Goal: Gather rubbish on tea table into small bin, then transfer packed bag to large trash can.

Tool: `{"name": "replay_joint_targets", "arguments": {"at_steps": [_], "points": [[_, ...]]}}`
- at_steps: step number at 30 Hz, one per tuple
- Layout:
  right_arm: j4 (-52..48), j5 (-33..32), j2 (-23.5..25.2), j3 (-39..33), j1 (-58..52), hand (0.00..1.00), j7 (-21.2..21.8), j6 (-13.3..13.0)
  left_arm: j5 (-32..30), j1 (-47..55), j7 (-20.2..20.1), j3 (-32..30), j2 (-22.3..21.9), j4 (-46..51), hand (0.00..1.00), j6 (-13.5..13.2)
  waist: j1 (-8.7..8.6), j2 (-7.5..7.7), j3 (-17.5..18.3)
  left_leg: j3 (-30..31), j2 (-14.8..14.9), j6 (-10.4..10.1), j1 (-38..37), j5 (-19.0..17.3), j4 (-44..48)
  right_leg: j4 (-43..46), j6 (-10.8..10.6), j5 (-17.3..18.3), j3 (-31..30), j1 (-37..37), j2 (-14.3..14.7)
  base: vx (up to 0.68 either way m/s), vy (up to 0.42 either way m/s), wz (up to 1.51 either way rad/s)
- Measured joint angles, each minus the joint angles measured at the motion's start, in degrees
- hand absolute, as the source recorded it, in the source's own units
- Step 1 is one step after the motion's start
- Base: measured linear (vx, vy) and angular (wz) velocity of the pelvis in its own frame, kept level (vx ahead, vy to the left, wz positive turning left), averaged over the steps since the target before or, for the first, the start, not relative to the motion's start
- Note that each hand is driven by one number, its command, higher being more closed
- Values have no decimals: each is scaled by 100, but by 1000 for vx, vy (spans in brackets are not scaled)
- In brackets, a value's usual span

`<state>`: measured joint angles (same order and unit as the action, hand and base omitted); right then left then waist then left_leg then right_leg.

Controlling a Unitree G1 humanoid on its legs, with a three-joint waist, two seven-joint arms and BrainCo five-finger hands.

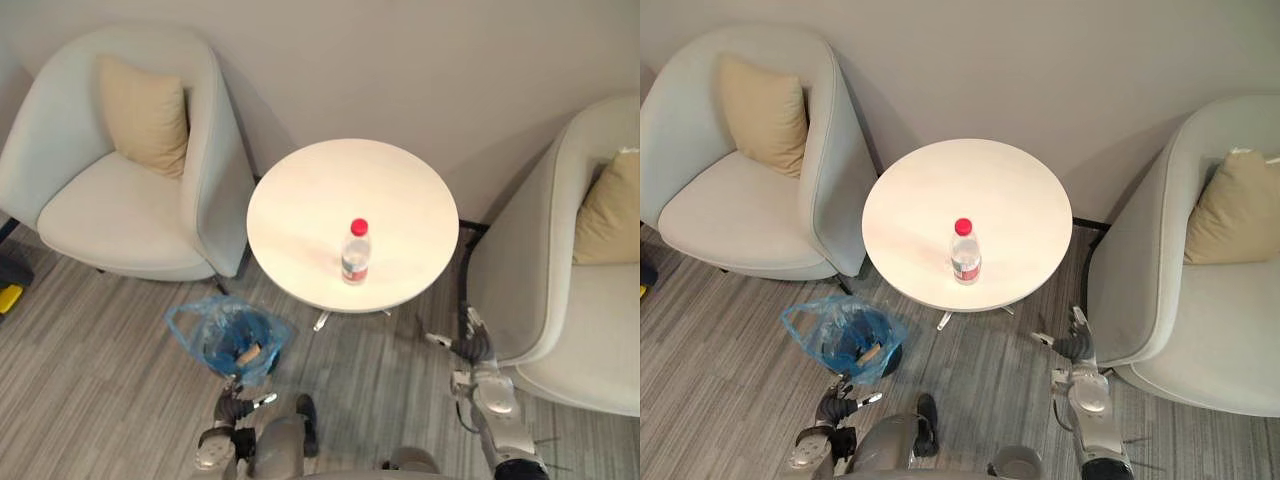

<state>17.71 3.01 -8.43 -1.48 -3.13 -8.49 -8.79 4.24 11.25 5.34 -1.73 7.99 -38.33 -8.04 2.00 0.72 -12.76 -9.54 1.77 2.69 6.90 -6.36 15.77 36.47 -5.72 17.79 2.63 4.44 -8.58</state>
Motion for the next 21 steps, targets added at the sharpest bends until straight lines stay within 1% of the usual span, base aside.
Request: {"name": "replay_joint_targets", "arguments": {"at_steps": [1,2,3,4,5,6,7,9,10,13,17,21], "points": [[-96,105,-2,62,49,0,7,-78,-3,-56,0,5,18,-1,0,-18,-34,6,3,151,1,-17,-17,12,-23,-428,34,0,-98,187,122,187,-33,66],[-98,151,-5,74,81,0,9,-101,-8,-67,1,5,31,-8,0,-20,-39,3,2,203,-1,-23,-38,16,-9,-635,54,-14,-158,248,159,198,-76,75],[-105,208,-6,111,149,0,8,-107,-29,-70,0,5,70,-29,0,-26,-42,13,6,302,-43,-43,-59,25,13,-1176,93,-179,-205,295,166,163,-82,51],[-115,212,-7,127,169,0,7,-112,-38,-74,-1,5,74,-40,0,-27,-44,38,12,353,-90,-56,-67,18,25,-1474,129,-353,-232,308,156,225,-155,77],[-106,217,-62,159,182,0,13,-123,-44,-92,-11,27,18,-94,0,-27,-92,7,19,537,-160,-145,-101,-15,18,-1605,57,-847,-192,285,140,167,-137,61],[-115,223,-124,209,182,0,22,-123,-46,-49,-20,78,-45,-95,0,-55,-49,-75,81,626,-114,-215,-109,26,-68,-1711,79,-863,-143,263,163,182,-170,39],[-128,244,-147,254,252,0,66,-147,-51,43,-34,128,-82,-96,0,-108,22,-169,142,629,-31,-267,-98,58,-207,-1888,161,-934,-135,251,255,108,-102,-3],[-121,302,-162,303,348,0,103,-161,-58,130,-39,128,-95,-100,0,-126,42,-224,150,662,42,-371,-99,127,-383,-2130,225,-1051,-62,171,372,113,-118,-2],[-121,340,-201,382,378,0,103,-160,-62,138,-39,126,-92,-148,0,-129,49,-224,150,710,96,-408,-97,152,-445,-2227,245,-1090,-33,143,430,88,-102,8],[-109,387,-246,503,420,0,104,-160,-123,116,-50,174,-94,-228,0,-135,46,-220,150,833,116,-491,-96,214,-583,-2406,285,-1123,144,47,452,64,-80,24],[142,409,-313,882,732,0,102,-159,-157,116,-43,248,-93,-313,0,-137,61,-229,145,985,110,-502,-8,254,-604,-2605,270,-1200,255,-10,444,22,-12,19],[584,447,-298,1119,976,0,105,-134,-157,48,-34,370,-92,-341,0,-140,74,-249,130,1210,6,-503,77,480,-831,-2762,246,-1271,528,-32,381,-11,-3,37]]}}
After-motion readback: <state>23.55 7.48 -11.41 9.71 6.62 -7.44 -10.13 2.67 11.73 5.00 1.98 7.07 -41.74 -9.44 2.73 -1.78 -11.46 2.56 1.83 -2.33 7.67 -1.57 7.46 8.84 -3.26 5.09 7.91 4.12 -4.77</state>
